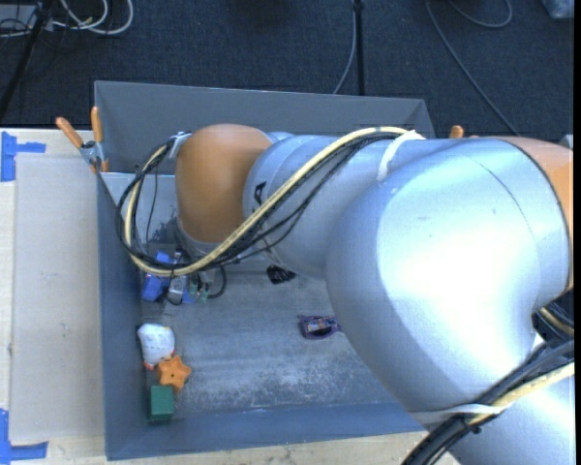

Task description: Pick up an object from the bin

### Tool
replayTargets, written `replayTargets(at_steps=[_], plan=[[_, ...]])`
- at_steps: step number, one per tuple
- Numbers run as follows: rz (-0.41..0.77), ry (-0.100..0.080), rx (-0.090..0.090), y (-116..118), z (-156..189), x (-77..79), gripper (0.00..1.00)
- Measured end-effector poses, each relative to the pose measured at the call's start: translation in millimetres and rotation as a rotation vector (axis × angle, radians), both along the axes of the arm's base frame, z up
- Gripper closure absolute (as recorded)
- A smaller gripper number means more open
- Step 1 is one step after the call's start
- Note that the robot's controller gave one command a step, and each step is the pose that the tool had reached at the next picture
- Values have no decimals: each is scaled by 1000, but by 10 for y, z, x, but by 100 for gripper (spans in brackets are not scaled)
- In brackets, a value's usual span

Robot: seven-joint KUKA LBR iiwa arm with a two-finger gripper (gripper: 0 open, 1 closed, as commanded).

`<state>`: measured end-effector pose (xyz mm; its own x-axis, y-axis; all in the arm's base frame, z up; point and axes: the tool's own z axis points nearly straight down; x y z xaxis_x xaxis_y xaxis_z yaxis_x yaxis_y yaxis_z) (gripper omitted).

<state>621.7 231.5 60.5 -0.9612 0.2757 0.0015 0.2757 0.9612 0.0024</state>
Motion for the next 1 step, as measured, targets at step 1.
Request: replayTargets(at_steps=[1], plan=[[-19, 2, -1, -16, 11, -5, 100]])
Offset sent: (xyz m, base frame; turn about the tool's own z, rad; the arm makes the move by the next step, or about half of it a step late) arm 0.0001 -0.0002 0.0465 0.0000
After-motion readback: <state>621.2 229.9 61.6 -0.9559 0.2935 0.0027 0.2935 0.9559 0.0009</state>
